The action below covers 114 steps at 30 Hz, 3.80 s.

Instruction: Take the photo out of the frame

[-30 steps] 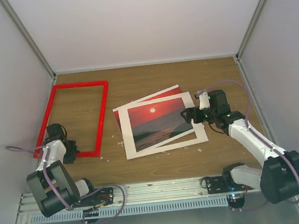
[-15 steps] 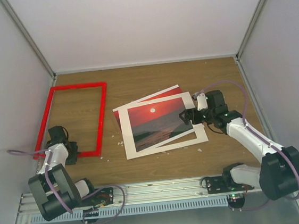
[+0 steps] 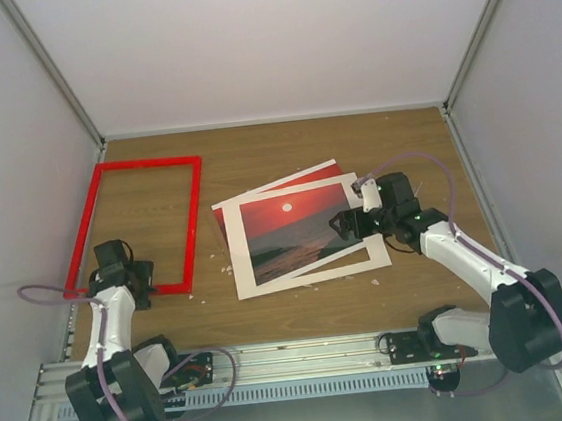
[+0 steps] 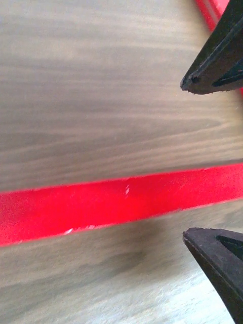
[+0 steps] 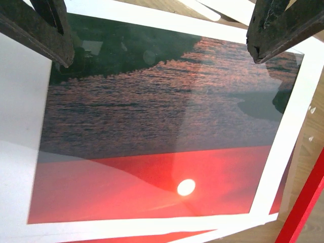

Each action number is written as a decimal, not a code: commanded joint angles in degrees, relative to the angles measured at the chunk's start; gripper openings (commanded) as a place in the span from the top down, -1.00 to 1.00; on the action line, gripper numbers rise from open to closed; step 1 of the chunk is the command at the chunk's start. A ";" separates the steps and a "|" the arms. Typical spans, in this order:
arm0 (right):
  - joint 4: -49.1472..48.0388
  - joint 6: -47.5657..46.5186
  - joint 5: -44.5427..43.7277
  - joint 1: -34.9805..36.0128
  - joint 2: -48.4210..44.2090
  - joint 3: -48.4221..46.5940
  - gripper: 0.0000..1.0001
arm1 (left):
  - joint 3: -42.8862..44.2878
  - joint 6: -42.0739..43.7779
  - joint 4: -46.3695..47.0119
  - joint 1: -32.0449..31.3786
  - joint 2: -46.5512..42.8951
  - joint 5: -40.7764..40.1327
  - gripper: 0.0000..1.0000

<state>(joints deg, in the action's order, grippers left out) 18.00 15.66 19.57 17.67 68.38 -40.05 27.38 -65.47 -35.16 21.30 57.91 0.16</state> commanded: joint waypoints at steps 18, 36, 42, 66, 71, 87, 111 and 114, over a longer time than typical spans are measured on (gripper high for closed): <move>-4.68 -0.40 -4.25 10.99 5.90 0.09 -0.89 | -3.40 22.48 15.11 -35.56 -7.88 28.41 -0.80; -5.38 0.54 -5.86 15.76 7.37 -0.59 -0.89 | -19.19 17.41 34.99 -39.81 -4.27 36.38 -0.69; -6.02 0.69 -5.74 16.44 7.19 -0.63 -0.89 | -20.04 17.22 34.99 -39.73 -3.93 36.36 -0.66; -8.60 -3.62 -8.35 26.78 10.81 -3.30 -0.90 | -20.72 13.40 43.38 -39.96 -4.76 40.24 0.03; -10.85 -6.69 -9.32 29.72 9.56 -2.43 -0.90 | -20.78 12.56 45.44 -40.18 -3.98 40.69 0.12; -13.85 -19.59 -25.74 45.90 15.60 -2.62 -0.85 | -18.94 10.42 54.28 -43.00 6.48 39.75 0.48; -21.87 -23.85 -44.34 55.45 23.89 -3.10 -0.74 | -15.92 6.36 54.83 -46.63 6.51 37.50 1.00; -22.69 -23.76 -46.16 56.08 25.27 -3.33 -0.71 | -15.65 5.81 54.51 -47.02 6.17 36.98 1.00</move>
<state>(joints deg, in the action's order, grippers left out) -1.78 -7.53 -22.61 72.47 91.70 -42.06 10.37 -58.76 18.15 -24.88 65.19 38.52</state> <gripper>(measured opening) 0.866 0.010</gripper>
